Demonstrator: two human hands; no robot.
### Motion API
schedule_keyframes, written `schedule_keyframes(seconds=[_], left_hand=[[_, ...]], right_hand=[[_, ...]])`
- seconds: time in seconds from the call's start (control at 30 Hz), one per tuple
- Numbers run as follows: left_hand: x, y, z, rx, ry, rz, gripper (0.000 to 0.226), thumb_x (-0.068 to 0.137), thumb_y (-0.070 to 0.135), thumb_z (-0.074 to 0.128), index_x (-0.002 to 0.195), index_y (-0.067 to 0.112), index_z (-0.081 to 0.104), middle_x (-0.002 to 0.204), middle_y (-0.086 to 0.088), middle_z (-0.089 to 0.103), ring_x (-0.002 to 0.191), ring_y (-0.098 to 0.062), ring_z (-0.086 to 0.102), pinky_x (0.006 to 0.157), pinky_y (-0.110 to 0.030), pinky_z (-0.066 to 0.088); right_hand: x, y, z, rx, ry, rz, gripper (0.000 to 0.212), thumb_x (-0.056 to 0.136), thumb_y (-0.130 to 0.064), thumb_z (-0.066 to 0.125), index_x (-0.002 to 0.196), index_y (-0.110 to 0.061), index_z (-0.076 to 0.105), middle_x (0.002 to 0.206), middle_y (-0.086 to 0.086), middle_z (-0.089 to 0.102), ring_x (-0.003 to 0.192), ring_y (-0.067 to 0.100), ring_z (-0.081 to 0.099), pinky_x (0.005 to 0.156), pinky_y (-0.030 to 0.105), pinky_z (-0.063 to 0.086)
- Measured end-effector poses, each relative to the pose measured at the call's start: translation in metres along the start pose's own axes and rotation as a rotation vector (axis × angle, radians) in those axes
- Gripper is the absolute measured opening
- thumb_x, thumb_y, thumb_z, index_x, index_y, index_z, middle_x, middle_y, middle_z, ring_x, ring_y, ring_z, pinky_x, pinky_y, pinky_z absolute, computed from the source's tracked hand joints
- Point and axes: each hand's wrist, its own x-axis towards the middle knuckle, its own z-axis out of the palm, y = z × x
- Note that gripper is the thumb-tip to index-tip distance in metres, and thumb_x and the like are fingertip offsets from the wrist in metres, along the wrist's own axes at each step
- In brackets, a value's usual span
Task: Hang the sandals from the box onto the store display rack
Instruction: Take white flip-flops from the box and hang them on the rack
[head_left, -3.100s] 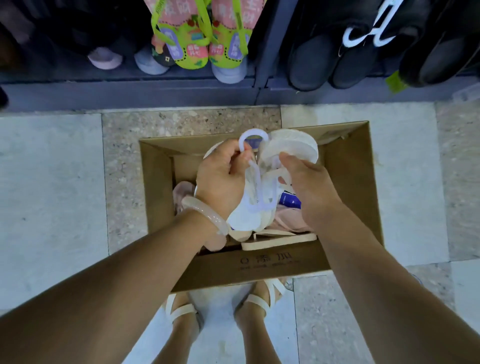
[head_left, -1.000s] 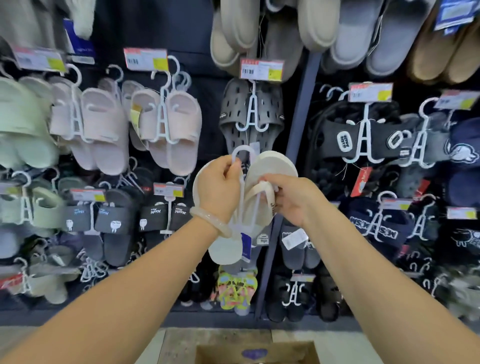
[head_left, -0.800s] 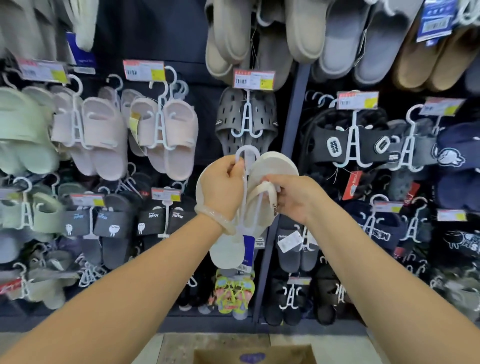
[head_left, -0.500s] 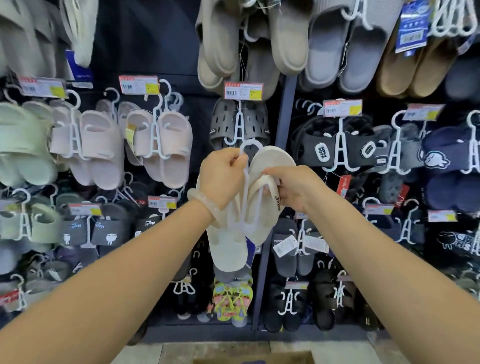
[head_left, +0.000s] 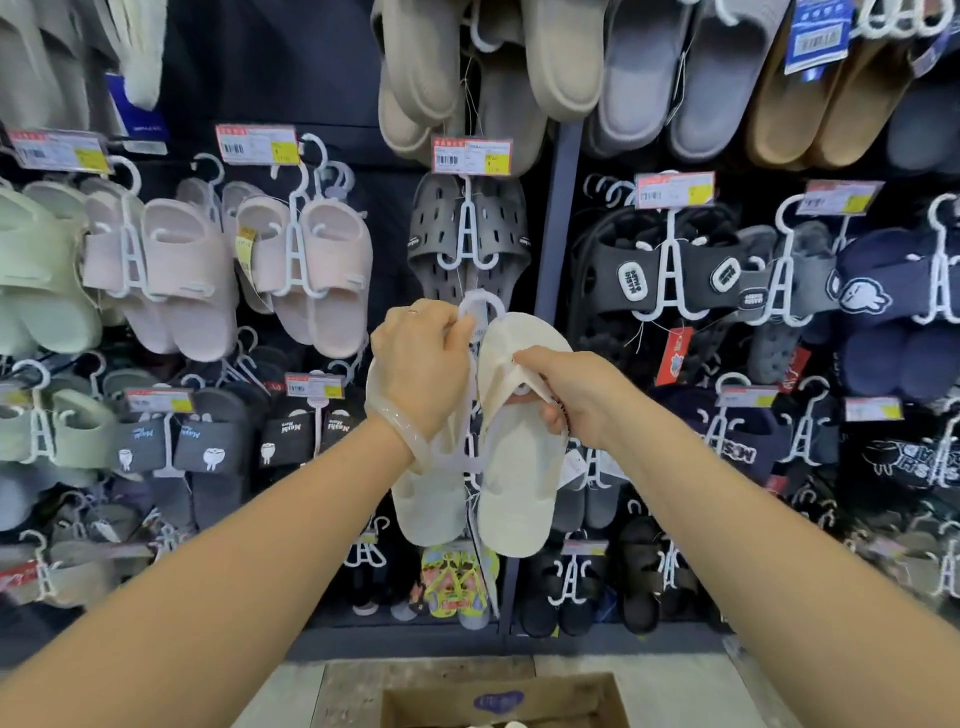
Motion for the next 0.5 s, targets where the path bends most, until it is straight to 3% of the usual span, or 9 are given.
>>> schedule_keyframes(seconds=[0.07, 0.17, 0.3, 0.4, 0.43, 0.5], left_hand=[[-0.012, -0.008, 0.01, -0.008, 0.01, -0.07, 0.048, 0.09, 0.021, 0.05, 0.049, 0.029, 0.027, 0.058, 0.011, 0.035, 0.083, -0.038, 0.052, 0.076, -0.043, 0.04], [-0.039, -0.027, 0.03, -0.022, -0.031, -0.187, 0.048, 0.09, 0.025, 0.05, 0.046, 0.025, 0.03, 0.054, 0.011, 0.033, 0.083, -0.041, 0.053, 0.065, -0.035, 0.036], [-0.091, -0.06, 0.071, -0.036, -0.154, -0.204, 0.043, 0.087, 0.03, 0.046, 0.047, 0.02, 0.032, 0.053, 0.001, 0.039, 0.073, -0.039, 0.052, 0.065, -0.042, 0.043], [-0.142, -0.104, 0.111, -0.018, -0.226, -0.188, 0.047, 0.089, 0.027, 0.05, 0.051, 0.026, 0.021, 0.055, -0.012, 0.043, 0.063, -0.04, 0.05, 0.06, -0.042, 0.041], [-0.162, -0.122, 0.126, -0.009, -0.256, -0.193, 0.044, 0.089, 0.031, 0.048, 0.053, 0.025, 0.023, 0.055, -0.014, 0.042, 0.06, -0.039, 0.049, 0.058, -0.042, 0.041], [-0.207, -0.159, 0.158, 0.031, -0.356, -0.323, 0.039, 0.085, 0.038, 0.043, 0.053, 0.018, 0.034, 0.054, -0.012, 0.046, 0.058, -0.037, 0.05, 0.055, -0.043, 0.043]], right_hand=[[0.005, 0.013, 0.004, -0.009, 0.022, 0.02, 0.015, 0.082, -0.026, 0.055, 0.078, -0.012, 0.06, 0.063, 0.0, 0.056, 0.038, 0.013, 0.03, 0.037, 0.016, 0.025], [0.017, 0.047, 0.01, -0.013, 0.021, 0.067, 0.017, 0.084, -0.026, 0.055, 0.075, -0.012, 0.059, 0.063, 0.0, 0.055, 0.032, 0.011, 0.029, 0.034, 0.015, 0.026], [0.044, 0.125, 0.015, 0.114, -0.102, 0.274, 0.029, 0.085, -0.033, 0.051, 0.063, -0.014, 0.053, 0.055, 0.002, 0.053, 0.044, 0.017, 0.045, 0.044, 0.02, 0.028], [0.065, 0.195, 0.027, 0.253, -0.177, 0.474, 0.041, 0.088, -0.036, 0.047, 0.054, -0.014, 0.045, 0.044, -0.001, 0.044, 0.033, 0.013, 0.04, 0.034, 0.017, 0.027], [0.073, 0.22, 0.033, 0.261, -0.139, 0.539, 0.04, 0.088, -0.036, 0.05, 0.057, -0.01, 0.051, 0.045, 0.001, 0.049, 0.033, 0.013, 0.044, 0.034, 0.016, 0.031], [0.092, 0.274, 0.047, 0.204, -0.043, 0.606, 0.035, 0.084, -0.038, 0.059, 0.079, -0.004, 0.065, 0.062, 0.008, 0.063, 0.051, 0.021, 0.057, 0.043, 0.021, 0.039]])
